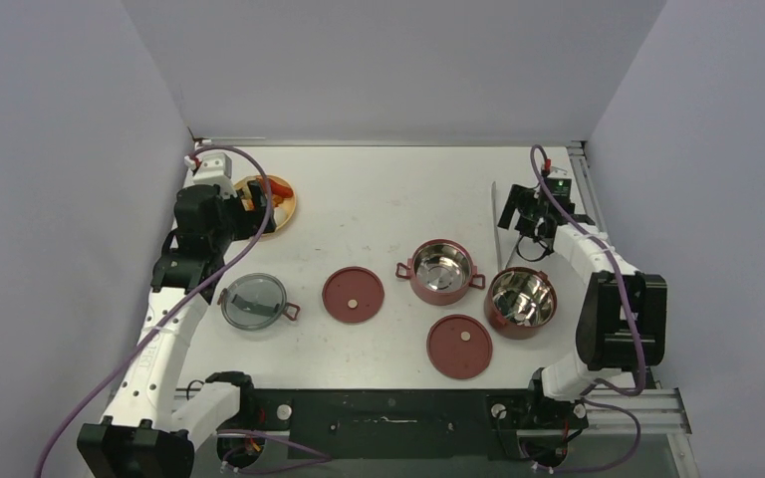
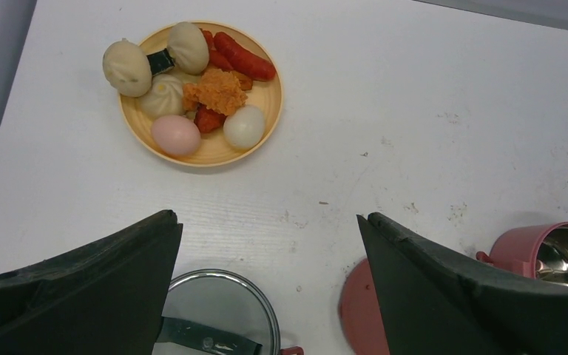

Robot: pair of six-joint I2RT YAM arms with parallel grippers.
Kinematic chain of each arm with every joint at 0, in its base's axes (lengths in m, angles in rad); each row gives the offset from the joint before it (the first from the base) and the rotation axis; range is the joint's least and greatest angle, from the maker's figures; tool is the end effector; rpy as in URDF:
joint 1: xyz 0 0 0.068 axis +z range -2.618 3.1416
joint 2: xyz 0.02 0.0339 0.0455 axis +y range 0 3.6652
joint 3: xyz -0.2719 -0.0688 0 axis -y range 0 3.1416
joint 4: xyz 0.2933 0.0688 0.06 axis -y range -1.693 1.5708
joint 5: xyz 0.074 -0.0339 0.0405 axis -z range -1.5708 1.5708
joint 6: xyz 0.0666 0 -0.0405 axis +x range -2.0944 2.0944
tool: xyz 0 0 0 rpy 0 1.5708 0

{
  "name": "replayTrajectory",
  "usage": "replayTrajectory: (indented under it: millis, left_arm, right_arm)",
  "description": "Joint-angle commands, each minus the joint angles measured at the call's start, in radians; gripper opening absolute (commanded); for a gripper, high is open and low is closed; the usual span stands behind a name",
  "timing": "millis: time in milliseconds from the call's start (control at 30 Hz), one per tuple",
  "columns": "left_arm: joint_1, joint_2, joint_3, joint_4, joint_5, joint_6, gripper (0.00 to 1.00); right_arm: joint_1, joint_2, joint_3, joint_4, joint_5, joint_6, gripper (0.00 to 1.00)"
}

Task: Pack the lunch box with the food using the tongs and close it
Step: Pick up the clamp at the center of the board.

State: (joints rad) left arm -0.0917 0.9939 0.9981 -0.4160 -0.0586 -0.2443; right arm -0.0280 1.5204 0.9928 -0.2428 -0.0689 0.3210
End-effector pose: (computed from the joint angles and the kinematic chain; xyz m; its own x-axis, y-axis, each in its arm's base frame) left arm 0.2926 -0.0230 0.3464 -0.3959 -0.2061 -0.8949 -0.0596 0.9782 -0.1989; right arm 0.3907 -0.0064 0.1914 -0.6674 0.3336 -0.6658 0.1993 0.9415 0.2719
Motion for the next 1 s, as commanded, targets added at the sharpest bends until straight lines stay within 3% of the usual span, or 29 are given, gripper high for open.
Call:
replayTrajectory:
  millis: [0,333,567,967]
  left_arm:
    - [-0.02,-0.027,-0.003,0.034,-0.022,0.031,0.96]
    - [-0.055,0.012,-0.004,0.022,-0.007,0.03,0.96]
    - [-0.055,0.034,-0.001,0.017,0.008,0.025,0.96]
    - [-0.055,0.062,0.003,0.014,0.034,0.016,0.96]
  right_arm:
    - [-0.003,0.057,0.064,0.006,-0.073,-0.049,0.91]
    - [0.068,0.172,0.064,0.002,0.032,-0.091,0.9]
    - [0.104,0.244,0.102,0.003,0.129,-0.1,0.97]
    - [0.099,0.29,0.115,0.024,0.154,-0.085,0.84]
